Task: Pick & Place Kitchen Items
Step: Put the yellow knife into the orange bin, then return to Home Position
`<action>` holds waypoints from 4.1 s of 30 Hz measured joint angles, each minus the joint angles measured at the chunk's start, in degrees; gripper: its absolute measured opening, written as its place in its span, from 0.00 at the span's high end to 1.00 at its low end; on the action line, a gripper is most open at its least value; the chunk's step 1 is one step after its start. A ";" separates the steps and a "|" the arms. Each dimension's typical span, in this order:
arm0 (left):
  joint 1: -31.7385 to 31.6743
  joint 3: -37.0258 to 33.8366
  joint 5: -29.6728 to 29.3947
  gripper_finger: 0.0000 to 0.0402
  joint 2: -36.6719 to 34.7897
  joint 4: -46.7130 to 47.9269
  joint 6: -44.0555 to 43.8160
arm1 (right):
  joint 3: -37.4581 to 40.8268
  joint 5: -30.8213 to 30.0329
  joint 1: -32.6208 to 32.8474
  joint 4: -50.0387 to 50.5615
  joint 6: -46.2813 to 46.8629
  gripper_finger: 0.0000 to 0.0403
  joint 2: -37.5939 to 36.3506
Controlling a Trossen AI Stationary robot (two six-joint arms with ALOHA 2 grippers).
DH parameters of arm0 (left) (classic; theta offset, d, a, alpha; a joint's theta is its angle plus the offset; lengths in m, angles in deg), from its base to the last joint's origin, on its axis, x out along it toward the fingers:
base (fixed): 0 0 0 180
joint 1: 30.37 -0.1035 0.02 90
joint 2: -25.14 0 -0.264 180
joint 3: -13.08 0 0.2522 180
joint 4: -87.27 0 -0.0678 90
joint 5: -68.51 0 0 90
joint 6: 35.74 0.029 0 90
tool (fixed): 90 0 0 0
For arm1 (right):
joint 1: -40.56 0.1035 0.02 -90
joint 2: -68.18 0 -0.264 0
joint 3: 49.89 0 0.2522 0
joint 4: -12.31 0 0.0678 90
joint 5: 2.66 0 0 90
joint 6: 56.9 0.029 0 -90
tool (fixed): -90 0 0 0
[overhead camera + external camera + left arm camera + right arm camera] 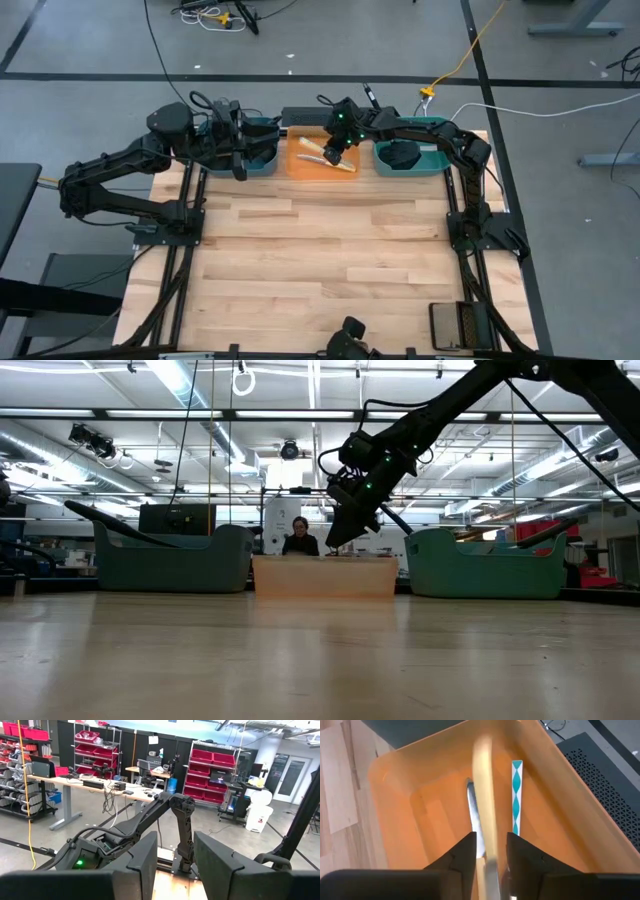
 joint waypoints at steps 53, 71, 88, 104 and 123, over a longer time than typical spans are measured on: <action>-0.01 0.02 0.23 0.66 0.00 -0.06 2.38 | 0.02 -3.05 19.14 -6.19 1.88 0.99 -20.46; 0.01 0.07 0.25 0.66 0.00 -0.50 2.38 | 34.62 -5.86 32.64 -35.09 5.92 1.00 -34.60; 0.01 0.07 0.41 0.67 0.02 -0.46 2.37 | 67.60 -6.83 34.47 -37.71 0.93 0.99 -62.37; 0.01 0.07 0.44 0.67 0.04 -0.44 2.36 | 83.94 -6.05 34.25 -38.47 -1.11 0.98 -86.32; 0.01 0.07 0.43 0.67 0.04 -0.46 2.37 | 85.44 -5.48 31.15 -28.60 -3.03 0.98 -103.95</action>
